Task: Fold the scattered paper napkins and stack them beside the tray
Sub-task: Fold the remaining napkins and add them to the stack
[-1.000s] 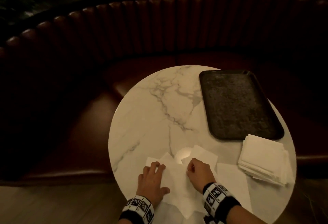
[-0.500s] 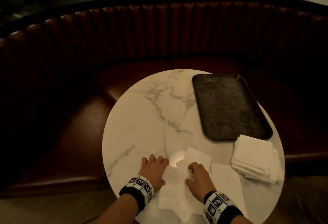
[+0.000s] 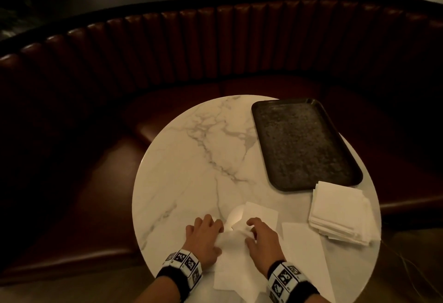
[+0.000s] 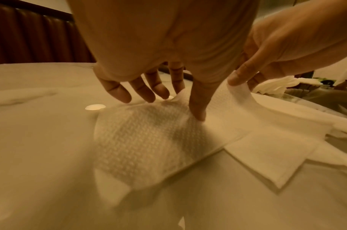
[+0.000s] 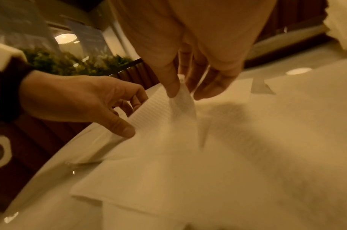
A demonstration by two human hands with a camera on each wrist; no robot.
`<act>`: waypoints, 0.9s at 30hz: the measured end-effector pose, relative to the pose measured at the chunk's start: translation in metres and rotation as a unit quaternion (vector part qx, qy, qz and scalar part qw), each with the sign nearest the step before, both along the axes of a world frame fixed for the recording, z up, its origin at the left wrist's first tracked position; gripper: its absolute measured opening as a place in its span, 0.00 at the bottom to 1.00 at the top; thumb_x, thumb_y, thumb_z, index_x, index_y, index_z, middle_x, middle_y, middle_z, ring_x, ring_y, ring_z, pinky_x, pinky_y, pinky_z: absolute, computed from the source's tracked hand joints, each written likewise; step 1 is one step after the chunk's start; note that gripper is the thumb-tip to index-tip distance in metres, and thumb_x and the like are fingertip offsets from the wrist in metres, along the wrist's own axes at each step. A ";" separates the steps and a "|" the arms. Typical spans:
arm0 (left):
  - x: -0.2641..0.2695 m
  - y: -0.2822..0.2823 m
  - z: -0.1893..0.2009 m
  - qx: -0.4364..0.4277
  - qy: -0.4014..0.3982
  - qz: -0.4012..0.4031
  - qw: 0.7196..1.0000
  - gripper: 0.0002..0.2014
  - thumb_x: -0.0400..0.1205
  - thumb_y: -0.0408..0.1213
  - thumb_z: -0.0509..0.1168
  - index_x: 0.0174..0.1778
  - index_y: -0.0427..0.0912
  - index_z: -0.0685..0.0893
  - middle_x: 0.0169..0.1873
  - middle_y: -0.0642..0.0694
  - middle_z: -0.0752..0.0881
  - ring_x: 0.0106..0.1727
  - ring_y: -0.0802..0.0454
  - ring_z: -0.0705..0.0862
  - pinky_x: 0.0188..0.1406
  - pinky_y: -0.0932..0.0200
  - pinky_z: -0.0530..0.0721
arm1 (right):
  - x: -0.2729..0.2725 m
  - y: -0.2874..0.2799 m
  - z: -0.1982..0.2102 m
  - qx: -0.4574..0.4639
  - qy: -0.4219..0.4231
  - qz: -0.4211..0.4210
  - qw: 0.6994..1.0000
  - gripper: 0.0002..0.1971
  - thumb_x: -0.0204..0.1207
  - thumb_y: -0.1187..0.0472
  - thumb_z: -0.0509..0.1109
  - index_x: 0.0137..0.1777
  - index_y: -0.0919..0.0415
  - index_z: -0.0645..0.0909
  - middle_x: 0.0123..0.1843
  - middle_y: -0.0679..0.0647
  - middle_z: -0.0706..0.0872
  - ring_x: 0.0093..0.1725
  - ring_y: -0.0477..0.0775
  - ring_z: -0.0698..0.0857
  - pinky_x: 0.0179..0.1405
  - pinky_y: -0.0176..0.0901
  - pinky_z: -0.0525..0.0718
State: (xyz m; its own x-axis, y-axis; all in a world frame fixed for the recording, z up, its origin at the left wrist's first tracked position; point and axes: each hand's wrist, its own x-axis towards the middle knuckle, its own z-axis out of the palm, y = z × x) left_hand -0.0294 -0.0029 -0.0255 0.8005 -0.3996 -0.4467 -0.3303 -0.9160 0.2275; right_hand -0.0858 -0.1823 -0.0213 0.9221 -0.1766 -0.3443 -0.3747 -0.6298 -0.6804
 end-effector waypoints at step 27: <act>-0.041 -0.006 0.167 -0.623 0.157 0.270 0.718 0.15 0.75 0.45 0.74 0.52 0.38 0.86 0.49 0.37 0.92 0.50 0.39 0.91 0.50 0.43 0.89 | -0.016 -0.007 0.174 0.444 0.009 -0.095 0.891 0.11 0.77 0.70 0.69 0.57 0.65 0.86 0.53 0.60 0.92 0.54 0.62 0.90 0.58 0.60 0.87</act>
State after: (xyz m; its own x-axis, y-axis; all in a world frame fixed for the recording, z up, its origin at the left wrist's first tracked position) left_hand -0.0701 -0.0092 0.1413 0.9268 -0.3149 -0.2048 0.2430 0.0868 0.9661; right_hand -0.1021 -0.1894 0.1529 0.8979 0.0204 -0.4398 -0.4323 0.2292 -0.8721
